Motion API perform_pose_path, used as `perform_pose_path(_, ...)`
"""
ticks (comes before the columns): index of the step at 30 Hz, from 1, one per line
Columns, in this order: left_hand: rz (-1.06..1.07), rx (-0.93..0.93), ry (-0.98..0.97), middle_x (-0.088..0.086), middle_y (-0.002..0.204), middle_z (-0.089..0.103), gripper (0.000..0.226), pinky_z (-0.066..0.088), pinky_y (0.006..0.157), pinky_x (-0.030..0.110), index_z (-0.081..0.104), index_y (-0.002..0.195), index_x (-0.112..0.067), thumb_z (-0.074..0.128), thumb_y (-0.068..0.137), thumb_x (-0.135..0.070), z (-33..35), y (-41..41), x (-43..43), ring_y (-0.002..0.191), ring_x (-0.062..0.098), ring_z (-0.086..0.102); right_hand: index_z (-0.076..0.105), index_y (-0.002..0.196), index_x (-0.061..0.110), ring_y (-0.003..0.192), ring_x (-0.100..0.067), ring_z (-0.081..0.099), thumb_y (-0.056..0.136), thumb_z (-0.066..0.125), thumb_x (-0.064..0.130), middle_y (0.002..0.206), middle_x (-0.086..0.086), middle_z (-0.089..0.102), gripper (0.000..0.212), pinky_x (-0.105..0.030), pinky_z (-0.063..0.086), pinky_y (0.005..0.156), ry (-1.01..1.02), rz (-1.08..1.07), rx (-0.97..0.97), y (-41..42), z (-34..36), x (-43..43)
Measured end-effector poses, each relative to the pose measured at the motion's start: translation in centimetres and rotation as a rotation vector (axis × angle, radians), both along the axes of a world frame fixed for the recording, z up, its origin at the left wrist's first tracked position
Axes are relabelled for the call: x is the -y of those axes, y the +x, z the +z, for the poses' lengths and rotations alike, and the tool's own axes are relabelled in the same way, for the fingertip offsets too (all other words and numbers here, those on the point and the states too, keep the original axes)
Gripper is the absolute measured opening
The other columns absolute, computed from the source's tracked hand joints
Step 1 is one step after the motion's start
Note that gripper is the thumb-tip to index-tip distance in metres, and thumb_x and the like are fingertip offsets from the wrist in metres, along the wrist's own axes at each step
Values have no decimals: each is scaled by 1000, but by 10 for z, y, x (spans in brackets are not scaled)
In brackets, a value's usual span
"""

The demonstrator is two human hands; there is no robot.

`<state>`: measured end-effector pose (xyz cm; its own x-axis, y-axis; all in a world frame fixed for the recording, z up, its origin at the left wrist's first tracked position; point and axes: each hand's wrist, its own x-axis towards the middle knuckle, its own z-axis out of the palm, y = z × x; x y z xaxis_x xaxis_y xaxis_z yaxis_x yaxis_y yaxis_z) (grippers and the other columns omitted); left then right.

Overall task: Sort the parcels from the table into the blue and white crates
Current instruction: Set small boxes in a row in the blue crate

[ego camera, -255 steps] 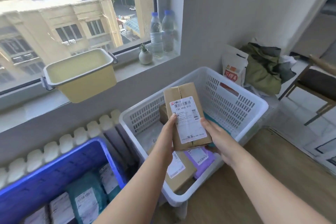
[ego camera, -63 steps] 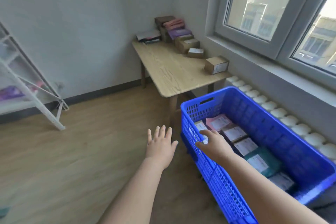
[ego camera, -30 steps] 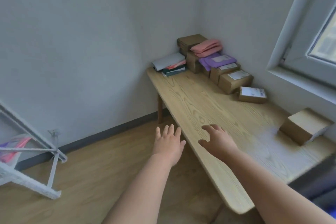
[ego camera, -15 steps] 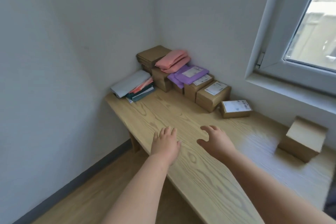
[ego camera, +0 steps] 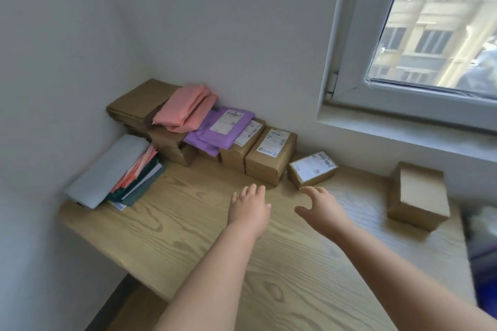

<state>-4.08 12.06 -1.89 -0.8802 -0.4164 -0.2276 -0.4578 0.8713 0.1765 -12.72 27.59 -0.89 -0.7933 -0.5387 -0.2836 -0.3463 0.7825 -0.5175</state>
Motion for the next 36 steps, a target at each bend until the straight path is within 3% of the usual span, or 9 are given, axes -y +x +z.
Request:
perform_pose_path(4, -162, -26, 41, 3, 157, 31, 48, 19, 120, 41, 30, 151, -16, 37, 105, -29, -11, -57, 15, 145, 22, 26, 44, 143, 27, 130, -19, 47, 93, 60, 35, 145, -1, 45, 53, -31, 41, 93, -23, -221, 92, -24, -10, 14)
perform_pose_path(8, -256, -44, 114, 5, 157, 31, 47, 25, 117, 39, 31, 151, -12, 37, 105, -21, -20, -112, 19, 145, 24, 27, 41, 147, 21, 134, -20, 46, 92, 63, 31, 148, -2, 47, 60, -33, 40, 103, -103, -438, 201, -52, -26, 17)
perform_pose_path(12, -298, -2, 197, 5, 160, 25, 49, 31, 114, 41, 28, 152, -12, 36, 103, -14, -35, -156, 14, 147, 24, 22, 36, 150, 18, 133, -20, 48, 93, 62, 27, 149, -4, 47, 63, -31, 41, 102, -136, -534, 276, -77, -41, 19)
perform_pose_path(20, -303, 141, 211, 13, 166, 4, 64, 17, 122, 40, 12, 157, -8, 38, 99, -9, -76, -228, 14, 153, 26, 6, 34, 151, 9, 129, -24, 51, 92, 64, 24, 146, -9, 49, 67, -35, 41, 107, -235, -682, 447, -134, -84, 32)
perform_pose_path(25, -273, 176, 216, 14, 156, 28, 68, 31, 114, 39, 13, 157, -7, 46, 99, -19, -97, -239, 10, 142, 31, 32, 51, 136, 9, 99, -19, 59, 92, 63, 19, 113, -3, 60, 47, -31, 46, 88, -243, -713, 502, -147, -107, 34)
perform_pose_path(28, -266, 136, 216, 13, 152, 32, 71, 35, 110, 40, 14, 156, -9, 53, 98, -24, -102, -233, 6, 138, 31, 36, 54, 137, 10, 103, -19, 61, 91, 63, 19, 118, -5, 63, 48, -27, 48, 84, -220, -688, 511, -143, -113, 32)
perform_pose_path(31, -176, 144, 274, 12, 152, 32, 79, 35, 112, 40, 18, 155, -8, 62, 94, -30, -104, -228, 0, 139, 31, 35, 62, 127, 12, 81, -11, 60, 90, 58, 10, 106, -1, 68, 37, -21, 44, 64, -262, -703, 525, -137, -111, 28)
perform_pose_path(34, -20, 162, 413, 10, 144, 39, 58, 41, 106, 37, 43, 142, -10, 64, 90, -27, -105, -217, -8, 130, 29, 47, 60, 121, 15, 75, -6, 56, 92, 54, 4, 107, -2, 66, 31, -19, 39, 57, -311, -759, 550, -130, -107, 20)
perform_pose_path(36, 100, 129, 542, 9, 139, 43, 47, 44, 99, 32, 48, 134, -11, 62, 91, -22, -101, -206, -14, 122, 28, 53, 56, 120, 14, 75, -7, 57, 92, 55, 4, 103, -2, 64, 30, -21, 40, 56, -360, -800, 558, -124, -104, 14)
